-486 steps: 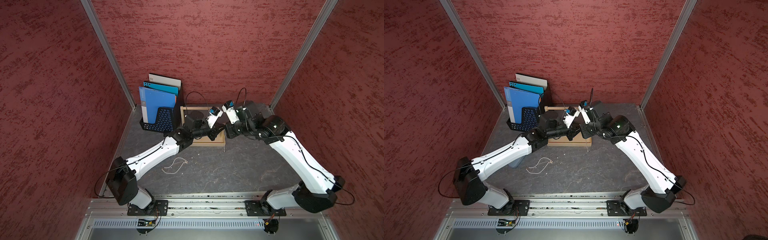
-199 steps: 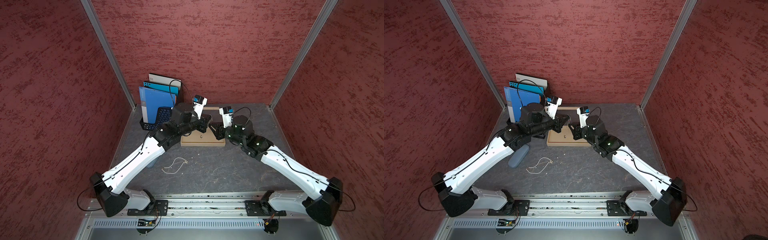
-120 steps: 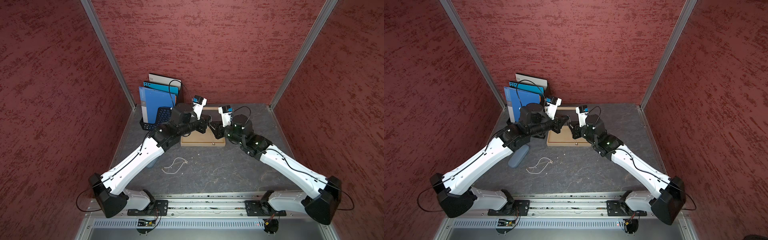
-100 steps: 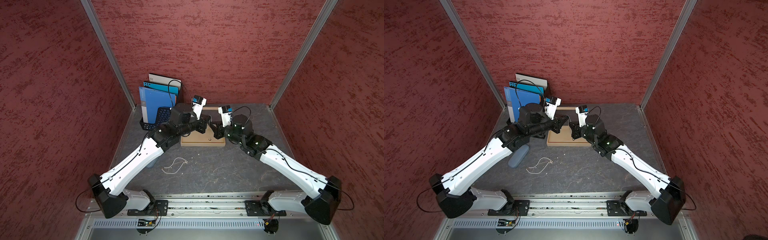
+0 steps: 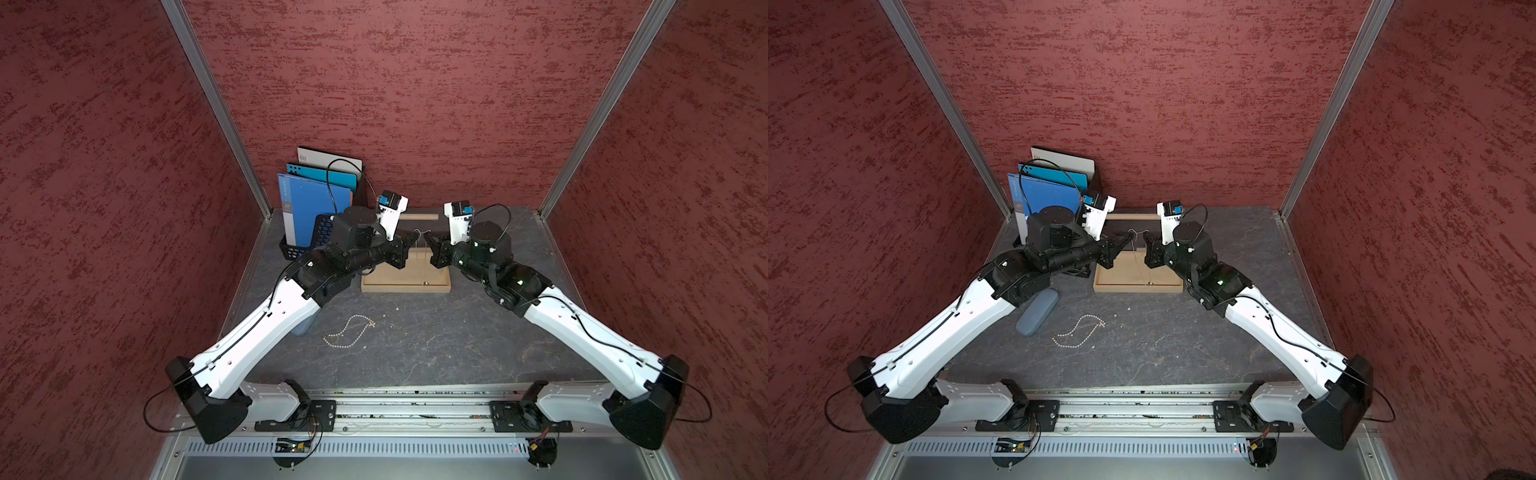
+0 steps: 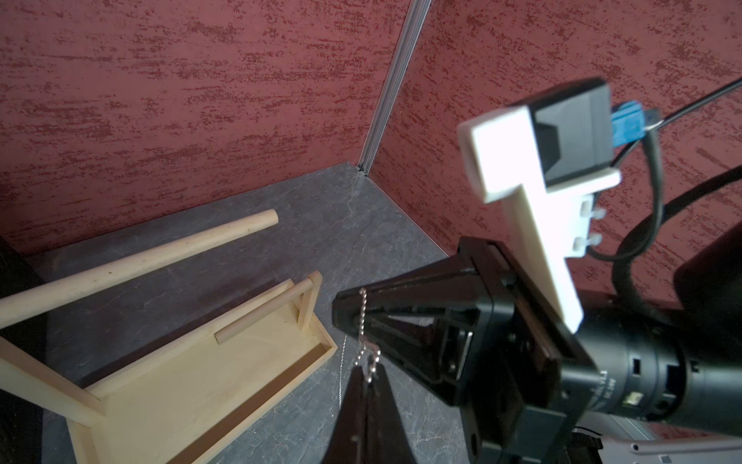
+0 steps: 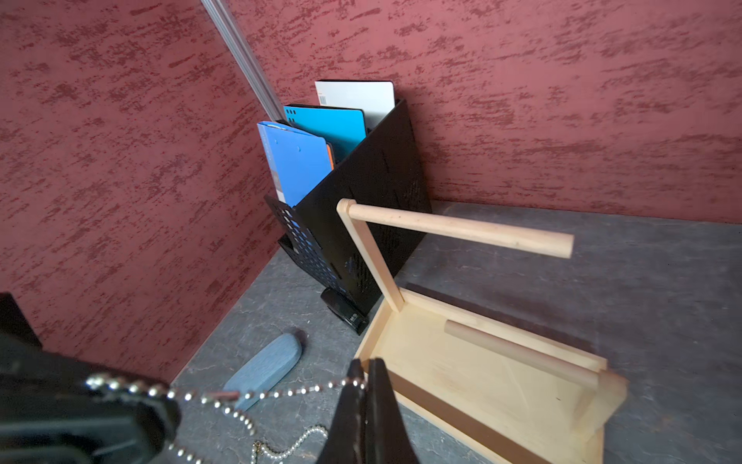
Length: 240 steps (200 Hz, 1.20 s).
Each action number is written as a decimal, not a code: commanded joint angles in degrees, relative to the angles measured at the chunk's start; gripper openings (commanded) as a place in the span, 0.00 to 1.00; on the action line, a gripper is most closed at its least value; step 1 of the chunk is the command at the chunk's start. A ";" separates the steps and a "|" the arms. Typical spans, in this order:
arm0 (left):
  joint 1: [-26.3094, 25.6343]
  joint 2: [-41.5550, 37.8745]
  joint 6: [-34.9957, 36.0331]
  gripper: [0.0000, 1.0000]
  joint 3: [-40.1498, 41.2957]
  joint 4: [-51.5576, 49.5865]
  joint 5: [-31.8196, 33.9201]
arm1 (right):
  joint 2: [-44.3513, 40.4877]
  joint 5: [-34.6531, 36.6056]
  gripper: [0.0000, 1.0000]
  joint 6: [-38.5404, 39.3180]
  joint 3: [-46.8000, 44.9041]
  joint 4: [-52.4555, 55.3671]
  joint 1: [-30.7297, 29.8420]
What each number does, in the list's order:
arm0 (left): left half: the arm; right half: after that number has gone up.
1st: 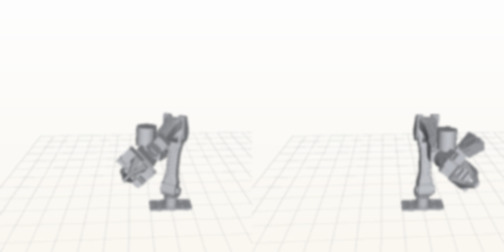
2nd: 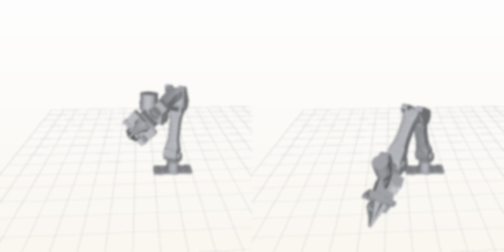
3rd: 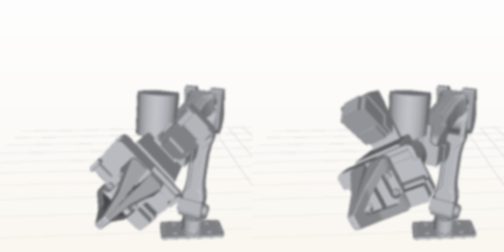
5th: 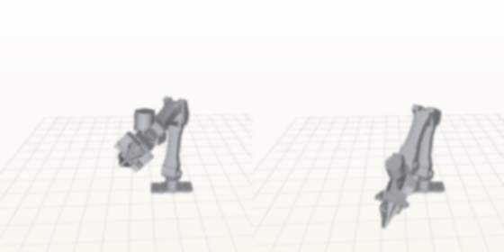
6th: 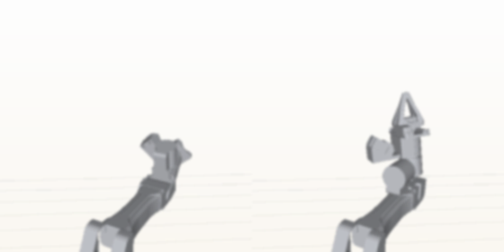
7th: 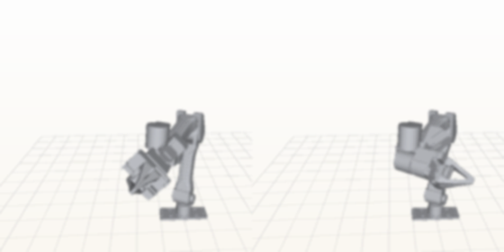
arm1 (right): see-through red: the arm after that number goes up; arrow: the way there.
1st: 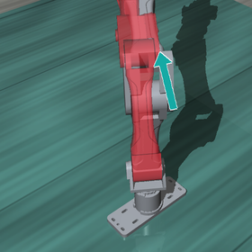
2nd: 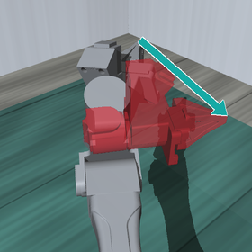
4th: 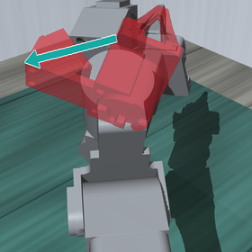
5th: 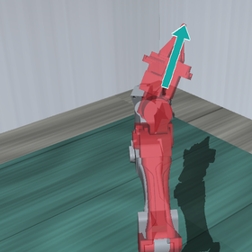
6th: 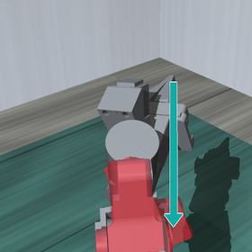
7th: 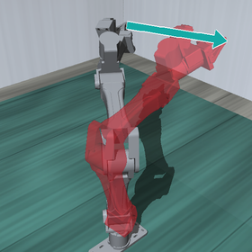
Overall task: Hang the necklace on the jewelry display stand
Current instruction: Pick up the necklace from the center of the board, then hang the necklace on the stand.
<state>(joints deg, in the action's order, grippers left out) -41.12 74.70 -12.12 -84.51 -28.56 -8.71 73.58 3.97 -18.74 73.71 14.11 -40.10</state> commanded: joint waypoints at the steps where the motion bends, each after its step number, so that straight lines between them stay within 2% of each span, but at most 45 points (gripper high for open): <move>1: 1.06 -0.26 -0.84 0.00 -0.96 -1.73 -3.11 | 1.48 5.45 0.00 3.61 5.14 3.32 0.18; 43: 3.04 1.79 -1.33 0.00 -2.85 -2.28 -6.52 | 4.89 5.81 0.00 6.22 11.56 4.38 2.81; 93: 4.38 7.63 -0.63 0.00 -8.18 -2.48 -9.67 | 9.56 1.85 0.00 5.12 16.98 5.70 7.95; 240: 7.20 24.88 -1.94 0.00 -20.77 1.03 -16.00 | 18.90 2.60 0.00 7.92 21.74 0.92 15.31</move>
<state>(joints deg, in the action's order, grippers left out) -34.33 97.78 -13.50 -102.89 -28.01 -22.48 90.87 4.27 -11.97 92.55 18.22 -26.11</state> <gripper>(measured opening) 0.043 0.047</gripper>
